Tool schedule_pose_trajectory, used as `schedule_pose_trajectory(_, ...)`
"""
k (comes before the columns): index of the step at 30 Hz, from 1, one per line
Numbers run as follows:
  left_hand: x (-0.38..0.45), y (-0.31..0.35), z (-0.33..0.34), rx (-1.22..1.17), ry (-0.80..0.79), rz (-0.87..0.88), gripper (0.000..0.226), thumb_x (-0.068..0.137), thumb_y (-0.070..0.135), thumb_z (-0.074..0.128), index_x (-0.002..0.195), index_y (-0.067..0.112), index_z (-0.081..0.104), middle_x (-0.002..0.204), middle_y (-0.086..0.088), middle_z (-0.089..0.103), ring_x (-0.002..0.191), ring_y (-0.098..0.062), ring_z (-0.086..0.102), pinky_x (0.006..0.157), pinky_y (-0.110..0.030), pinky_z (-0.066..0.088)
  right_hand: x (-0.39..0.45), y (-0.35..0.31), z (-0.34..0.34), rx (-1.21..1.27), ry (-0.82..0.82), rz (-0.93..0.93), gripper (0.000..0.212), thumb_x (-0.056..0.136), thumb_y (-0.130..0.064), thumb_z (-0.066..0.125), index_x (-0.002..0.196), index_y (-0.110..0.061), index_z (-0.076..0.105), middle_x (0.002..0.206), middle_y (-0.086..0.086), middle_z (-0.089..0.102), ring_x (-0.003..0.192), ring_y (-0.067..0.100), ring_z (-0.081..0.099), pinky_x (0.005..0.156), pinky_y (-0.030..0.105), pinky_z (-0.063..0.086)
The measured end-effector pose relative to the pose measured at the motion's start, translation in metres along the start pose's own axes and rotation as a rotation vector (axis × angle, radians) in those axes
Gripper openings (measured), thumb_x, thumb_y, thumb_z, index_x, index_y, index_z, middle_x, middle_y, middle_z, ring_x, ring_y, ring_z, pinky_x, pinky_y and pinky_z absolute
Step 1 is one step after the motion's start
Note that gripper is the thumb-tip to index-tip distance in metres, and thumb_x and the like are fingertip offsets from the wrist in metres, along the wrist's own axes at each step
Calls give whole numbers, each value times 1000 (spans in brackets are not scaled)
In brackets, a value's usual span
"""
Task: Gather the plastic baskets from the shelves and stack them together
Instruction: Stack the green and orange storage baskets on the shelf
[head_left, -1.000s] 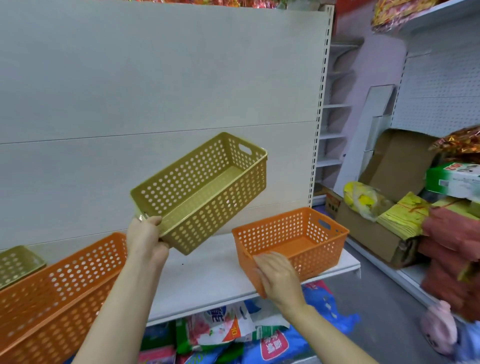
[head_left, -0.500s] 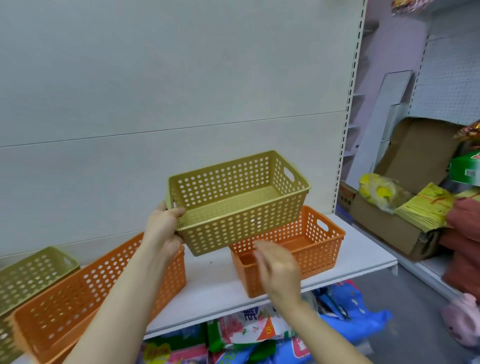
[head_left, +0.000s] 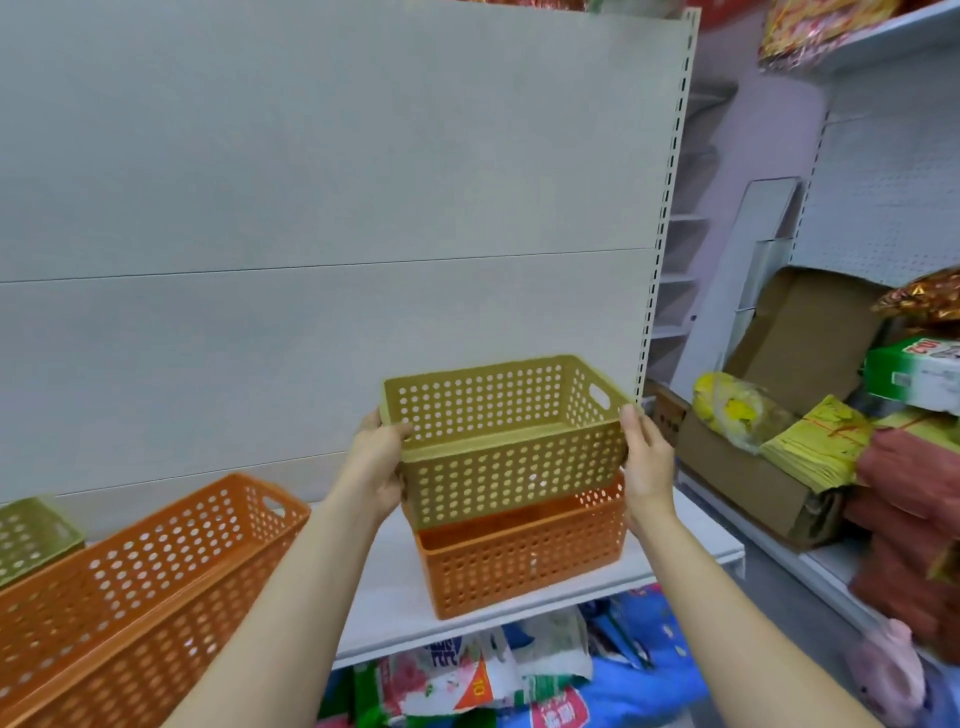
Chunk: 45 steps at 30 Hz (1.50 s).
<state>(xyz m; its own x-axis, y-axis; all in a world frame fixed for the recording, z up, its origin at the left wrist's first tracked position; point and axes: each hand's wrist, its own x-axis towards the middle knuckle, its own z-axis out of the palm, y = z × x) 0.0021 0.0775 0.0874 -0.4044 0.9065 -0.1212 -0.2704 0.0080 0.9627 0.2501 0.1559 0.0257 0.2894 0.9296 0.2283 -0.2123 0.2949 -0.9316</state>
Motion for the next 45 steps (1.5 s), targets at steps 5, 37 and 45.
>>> schedule_pose_trajectory(5,-30,-34,-16,297,-173,163,30,104,31,48,132,40,49,123,23,62,99,10,64,75,-11,49,-3,22,-25,-145,-38,5,21,98,-39,50,103,-23,63,94,-20,61,94,7,57,92,32,43)
schedule_pose_trajectory(37,18,-97,-22,829,37,279,45,96,37,60,136,21,46,127,4,63,114,-16,60,89,-29,47,7,71,-27,-547,-144,-129,38,98,-32,50,129,-11,48,110,7,64,101,27,60,78,35,43)
schedule_pose_trajectory(45,-11,-77,-70,1504,234,351,85,99,57,36,159,6,3,167,-10,3,154,-26,2,124,-39,7,-21,60,0,-1060,-179,-547,61,94,-30,57,144,-2,36,150,15,38,141,30,29,118,41,19)
